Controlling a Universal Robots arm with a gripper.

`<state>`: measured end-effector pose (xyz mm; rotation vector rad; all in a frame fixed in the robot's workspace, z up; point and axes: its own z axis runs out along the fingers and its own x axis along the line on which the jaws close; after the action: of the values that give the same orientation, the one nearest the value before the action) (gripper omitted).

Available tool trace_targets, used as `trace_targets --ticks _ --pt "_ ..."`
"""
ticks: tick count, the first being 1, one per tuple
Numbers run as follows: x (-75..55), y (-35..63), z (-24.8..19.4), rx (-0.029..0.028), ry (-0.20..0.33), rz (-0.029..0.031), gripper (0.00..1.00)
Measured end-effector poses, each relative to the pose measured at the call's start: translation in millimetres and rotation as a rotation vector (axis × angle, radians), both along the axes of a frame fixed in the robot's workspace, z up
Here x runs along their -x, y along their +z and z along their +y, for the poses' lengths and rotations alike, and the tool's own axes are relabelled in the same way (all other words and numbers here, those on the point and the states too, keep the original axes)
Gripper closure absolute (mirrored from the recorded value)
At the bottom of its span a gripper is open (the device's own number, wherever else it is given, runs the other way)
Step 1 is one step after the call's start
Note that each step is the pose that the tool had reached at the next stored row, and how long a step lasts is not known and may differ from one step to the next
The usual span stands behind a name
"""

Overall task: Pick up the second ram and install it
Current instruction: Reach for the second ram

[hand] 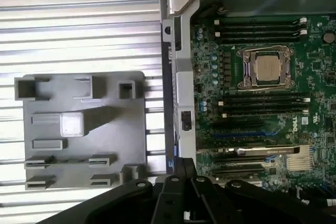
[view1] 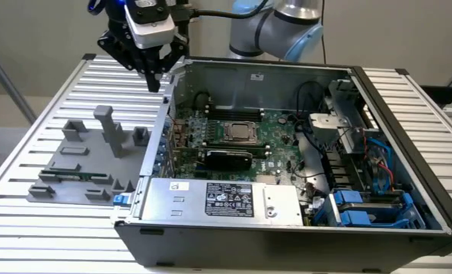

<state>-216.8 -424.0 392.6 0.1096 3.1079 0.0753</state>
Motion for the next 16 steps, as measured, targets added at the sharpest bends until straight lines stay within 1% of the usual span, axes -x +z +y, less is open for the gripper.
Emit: trace_targets --ticks 4,8,12,16 --pt "18.2 0.0 -3.7 0.0 0.0 -0.0021 1.0" --pt "36.5 -0.4 -6.8 0.0 0.0 -0.0029 1.0" --pt "54.4 -1.2 -8.8 0.0002 0.0 -0.003 1.0" --pt "72.9 -2.3 -9.6 0.001 0.0 -0.0029 1.0"
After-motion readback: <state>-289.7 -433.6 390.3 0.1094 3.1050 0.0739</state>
